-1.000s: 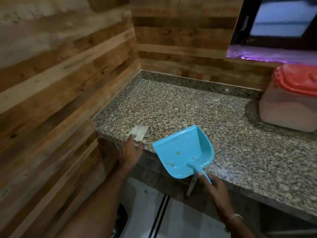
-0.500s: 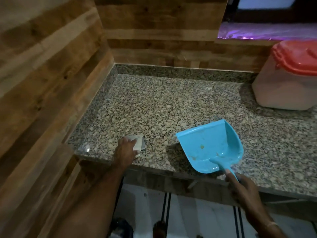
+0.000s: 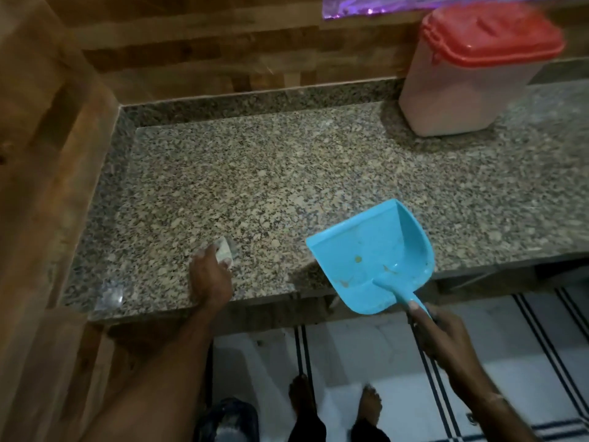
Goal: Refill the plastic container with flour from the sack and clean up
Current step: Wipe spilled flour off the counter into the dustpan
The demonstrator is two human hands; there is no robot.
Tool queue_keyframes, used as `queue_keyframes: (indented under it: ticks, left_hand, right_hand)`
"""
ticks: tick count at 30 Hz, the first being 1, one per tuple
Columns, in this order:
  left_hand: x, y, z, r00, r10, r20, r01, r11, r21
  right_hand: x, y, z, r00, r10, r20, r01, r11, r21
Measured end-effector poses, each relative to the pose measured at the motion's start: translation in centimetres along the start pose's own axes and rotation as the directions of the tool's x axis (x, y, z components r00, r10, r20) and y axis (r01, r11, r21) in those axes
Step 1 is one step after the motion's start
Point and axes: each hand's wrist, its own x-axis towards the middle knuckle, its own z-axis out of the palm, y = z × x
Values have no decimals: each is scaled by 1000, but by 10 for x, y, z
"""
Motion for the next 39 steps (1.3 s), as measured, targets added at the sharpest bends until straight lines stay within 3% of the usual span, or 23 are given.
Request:
queue_keyframes:
  ticks: [3, 7, 11, 14, 16, 17, 19, 21, 23, 25, 28, 33, 36, 39]
  left_hand:
    - [0, -17, -5, 993, -105, -54, 107, 994, 25]
    - [-21, -12, -3, 995, -82, -51, 85, 995, 53]
    - [-58, 62, 38, 977, 202, 68, -205, 978, 27]
    - [-85, 124, 79, 889, 398, 228, -403, 915, -28]
    - [-92, 142, 90, 829, 462, 316, -441, 886, -141]
    - [-89, 141, 87, 837, 451, 309, -405, 891, -206]
    - [-75, 119, 68, 932, 316, 180, -270, 933, -238]
    - [-58, 80, 48, 992, 119, 52, -113, 989, -99]
    - [-56, 59, 38, 998, 46, 45, -50, 995, 90]
    - [-69, 75, 50, 994, 90, 63, -98, 986, 137]
    - [-111, 140, 90, 967, 225, 117, -234, 970, 68]
    - [-140, 226, 138, 833, 481, 274, -500, 866, 0]
    - [-120, 193, 119, 904, 371, 213, -379, 925, -2]
    - [-96, 136, 89, 987, 122, 100, -139, 973, 183]
  right_hand:
    - [-28, 22, -15, 998, 22, 60, -20, 999, -28]
    - [-54, 50, -35, 988, 123, 98, -121, 992, -25]
    - [-72, 76, -48, 975, 198, 102, -193, 980, -52]
    - [-85, 93, -55, 971, 221, 87, -218, 975, -41]
    - [-92, 100, -61, 969, 235, 77, -233, 972, -37]
    - [-95, 103, -65, 968, 241, 70, -239, 971, -34]
    - [-101, 109, -76, 967, 250, 57, -249, 968, -22]
    - [-107, 118, -86, 963, 263, 60, -264, 964, 10]
    - [-112, 128, -95, 959, 275, 63, -278, 960, 41]
    - [-116, 137, -100, 955, 290, 67, -294, 954, 62]
    - [-113, 146, -104, 950, 308, 59, -312, 948, 71]
    - [-91, 151, -106, 956, 287, 63, -288, 958, 14]
    - [-81, 147, -111, 957, 282, 67, -284, 959, 26]
    - [-77, 148, -117, 953, 299, 53, -302, 951, 65]
